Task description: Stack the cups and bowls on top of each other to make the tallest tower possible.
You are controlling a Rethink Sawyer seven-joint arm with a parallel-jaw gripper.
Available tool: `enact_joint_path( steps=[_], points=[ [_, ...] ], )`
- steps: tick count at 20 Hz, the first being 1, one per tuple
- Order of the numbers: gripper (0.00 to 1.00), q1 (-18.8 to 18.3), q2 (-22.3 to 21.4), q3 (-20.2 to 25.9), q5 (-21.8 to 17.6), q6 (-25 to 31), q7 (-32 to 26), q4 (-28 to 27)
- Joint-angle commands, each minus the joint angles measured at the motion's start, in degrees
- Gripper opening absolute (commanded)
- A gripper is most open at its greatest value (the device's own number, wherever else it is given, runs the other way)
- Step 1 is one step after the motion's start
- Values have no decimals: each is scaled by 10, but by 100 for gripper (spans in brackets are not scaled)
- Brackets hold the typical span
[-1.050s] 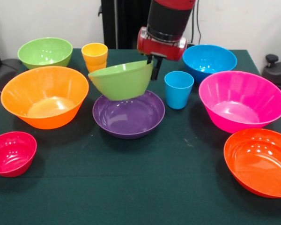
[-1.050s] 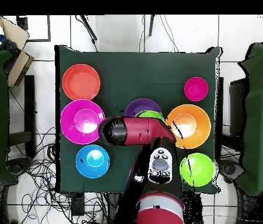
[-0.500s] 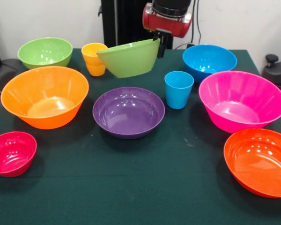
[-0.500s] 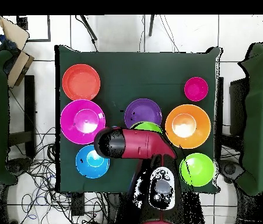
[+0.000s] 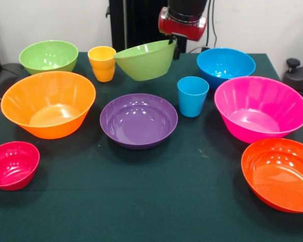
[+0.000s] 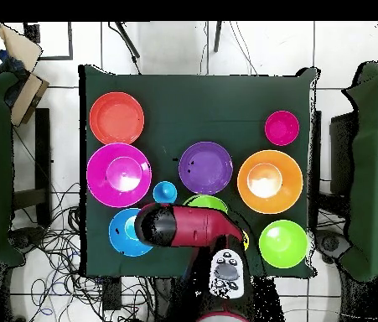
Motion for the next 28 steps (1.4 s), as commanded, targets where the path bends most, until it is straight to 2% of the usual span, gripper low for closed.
enact_joint_path(
  steps=[1, 8, 11, 12, 19, 23, 28],
  points=[
    [0, 22, 58, 25, -7, -81, 103, 59],
    [0, 25, 76, 22, 4, -93, 92, 47],
    [0, 24, 79, 23, -4, -89, 74, 36],
    [100, 26, 78, 21, -6, -86, 70, 32],
    [100, 43, 70, 2, 14, -92, 101, 33],
    [100, 61, 49, -10, 35, -91, 125, 31],
    [100, 85, 23, -31, 65, -48, 134, -8]
  ],
)
